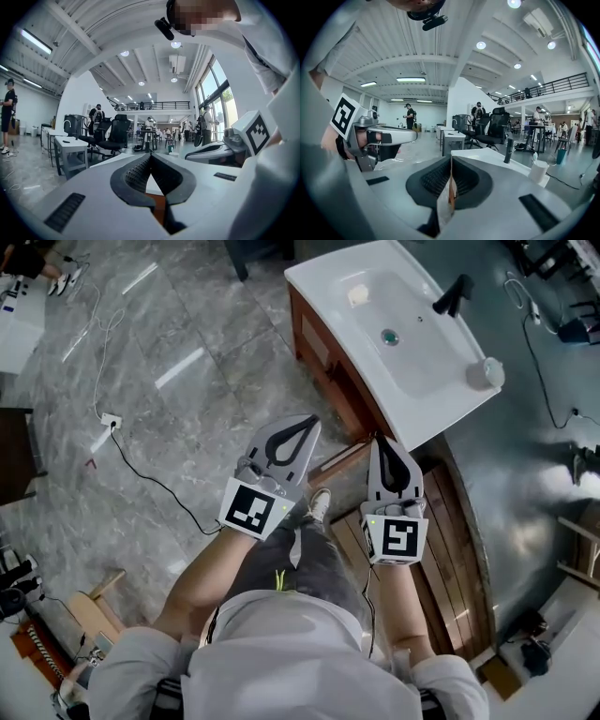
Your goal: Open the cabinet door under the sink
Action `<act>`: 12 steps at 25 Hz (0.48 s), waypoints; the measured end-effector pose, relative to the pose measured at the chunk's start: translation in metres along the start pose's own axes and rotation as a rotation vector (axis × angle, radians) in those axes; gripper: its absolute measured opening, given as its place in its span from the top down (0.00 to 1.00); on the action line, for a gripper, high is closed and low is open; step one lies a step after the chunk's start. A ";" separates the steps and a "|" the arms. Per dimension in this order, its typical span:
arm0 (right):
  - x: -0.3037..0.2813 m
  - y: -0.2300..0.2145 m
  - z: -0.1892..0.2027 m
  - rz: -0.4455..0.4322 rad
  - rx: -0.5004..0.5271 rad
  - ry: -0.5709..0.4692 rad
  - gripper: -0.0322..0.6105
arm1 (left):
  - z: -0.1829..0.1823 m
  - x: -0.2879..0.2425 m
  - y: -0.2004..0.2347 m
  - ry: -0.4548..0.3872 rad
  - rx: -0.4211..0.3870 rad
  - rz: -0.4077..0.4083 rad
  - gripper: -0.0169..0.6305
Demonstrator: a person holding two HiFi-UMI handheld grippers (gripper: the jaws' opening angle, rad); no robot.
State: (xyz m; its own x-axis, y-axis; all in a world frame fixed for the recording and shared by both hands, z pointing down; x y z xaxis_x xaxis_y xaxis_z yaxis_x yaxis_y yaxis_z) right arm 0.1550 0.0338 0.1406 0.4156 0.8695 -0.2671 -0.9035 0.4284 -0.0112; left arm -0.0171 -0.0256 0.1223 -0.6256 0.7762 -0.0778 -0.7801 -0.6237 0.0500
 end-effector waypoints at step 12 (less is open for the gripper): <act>0.051 -0.017 -0.058 0.021 -0.038 -0.067 0.89 | -0.090 0.028 0.015 -0.075 -0.029 -0.060 0.95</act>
State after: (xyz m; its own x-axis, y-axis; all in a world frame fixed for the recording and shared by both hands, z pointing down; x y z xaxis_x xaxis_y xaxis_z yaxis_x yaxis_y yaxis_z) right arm 0.1854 0.0564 0.0716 0.4010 0.8934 -0.2025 -0.9151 0.4010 -0.0427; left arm -0.0455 -0.0210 0.0316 -0.5774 0.8164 -0.0046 -0.8164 -0.5772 0.0189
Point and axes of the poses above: the fingertips, and each gripper's own axes: x backward along the fingers, y to its left, z out of its underside, the point moved 8 cm from there along x, backward along the fingers, and after that the axes turned 12 degrees about -z, right-handed, at the moved point
